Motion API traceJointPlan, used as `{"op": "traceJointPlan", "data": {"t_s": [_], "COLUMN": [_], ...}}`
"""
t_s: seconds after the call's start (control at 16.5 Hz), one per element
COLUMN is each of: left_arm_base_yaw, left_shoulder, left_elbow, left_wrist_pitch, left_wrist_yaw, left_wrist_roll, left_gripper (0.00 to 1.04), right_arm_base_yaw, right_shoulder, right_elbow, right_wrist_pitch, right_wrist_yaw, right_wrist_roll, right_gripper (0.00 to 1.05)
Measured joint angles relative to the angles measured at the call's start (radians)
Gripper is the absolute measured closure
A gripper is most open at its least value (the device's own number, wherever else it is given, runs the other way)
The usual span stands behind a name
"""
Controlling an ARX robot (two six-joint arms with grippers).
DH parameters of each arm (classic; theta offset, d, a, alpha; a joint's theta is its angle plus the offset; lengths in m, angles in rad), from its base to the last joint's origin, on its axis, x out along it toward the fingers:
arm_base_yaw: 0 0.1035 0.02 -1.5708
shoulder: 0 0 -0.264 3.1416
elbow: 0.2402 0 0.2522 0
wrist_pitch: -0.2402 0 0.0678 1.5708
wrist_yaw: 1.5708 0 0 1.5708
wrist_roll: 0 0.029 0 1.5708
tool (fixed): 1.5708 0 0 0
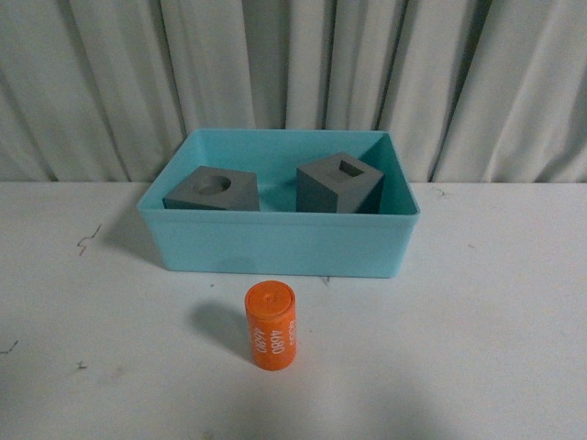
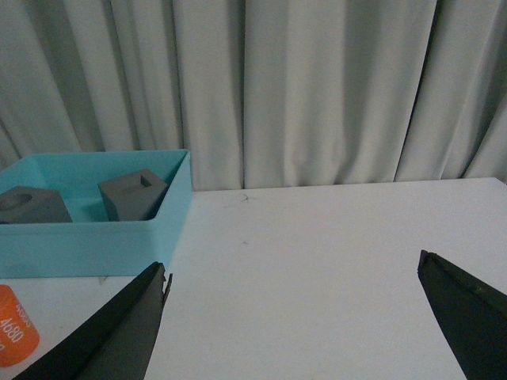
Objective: Place gray and orange parts in blue box
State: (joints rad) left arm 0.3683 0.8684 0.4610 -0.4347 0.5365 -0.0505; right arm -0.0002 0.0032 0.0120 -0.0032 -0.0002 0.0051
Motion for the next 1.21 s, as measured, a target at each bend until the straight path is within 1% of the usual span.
{"op": "traceJointPlan", "data": {"t_s": [0.06,0.12,0.18,0.24,0.3,0.36,0.55,0.61,0.67,0.73,0.79,0.91,1.21], "left_arm_base_yaw": [0.019,-0.015,-0.072,-0.109,-0.127,-0.150,-0.224,-0.240,-0.257,-0.328,-0.375,-0.367,-0.368], "left_shoulder": [-0.020,-0.060,-0.164,-0.216,-0.232,-0.272,-0.378,-0.405,-0.439,-0.478,-0.491,-0.551,-0.669], "left_elbow": [-0.033,-0.114,-0.258,-0.352,-0.368,-0.367,-0.406,-0.414,-0.417,-0.421,-0.447,-0.451,-0.451], "left_wrist_pitch": [0.116,0.383,0.652,0.832,0.911,0.936,0.853,0.834,0.812,0.790,0.829,0.748,0.637], "left_wrist_yaw": [-0.021,-0.111,-0.198,-0.259,-0.295,-0.323,-0.388,-0.406,-0.424,-0.509,-0.519,-0.540,-0.537], "left_wrist_roll": [0.007,0.018,0.033,0.033,0.033,0.033,0.033,0.035,0.035,0.035,0.036,0.039,0.039], "left_gripper": [0.09,0.16,0.28,0.41,0.50,0.61,0.97,1.03,1.03,1.03,1.03,1.03,1.03], "right_arm_base_yaw": [0.000,0.000,-0.002,0.000,0.000,0.000,0.000,0.000,0.000,0.000,0.000,0.000,0.000], "right_shoulder": [0.000,0.000,0.001,0.001,0.001,0.000,0.000,0.000,0.000,0.000,0.000,0.000,0.000], "right_elbow": [0.000,0.000,0.000,0.000,0.000,0.000,0.000,0.000,0.000,0.000,0.000,0.000,0.000], "right_wrist_pitch": [0.000,0.000,-0.001,0.000,0.000,0.000,0.000,0.000,0.000,0.000,0.000,0.000,0.000], "right_wrist_yaw": [0.000,-0.001,0.002,0.002,0.000,0.000,0.000,0.000,0.000,0.000,0.000,0.000,0.000], "right_wrist_roll": [0.000,0.000,0.000,0.000,0.000,0.000,0.000,0.000,0.000,0.000,0.000,0.000,0.000], "right_gripper": [0.06,0.06,0.06,0.06,0.06,0.06,0.06,0.06,0.06,0.06,0.06,0.06,0.06]}}
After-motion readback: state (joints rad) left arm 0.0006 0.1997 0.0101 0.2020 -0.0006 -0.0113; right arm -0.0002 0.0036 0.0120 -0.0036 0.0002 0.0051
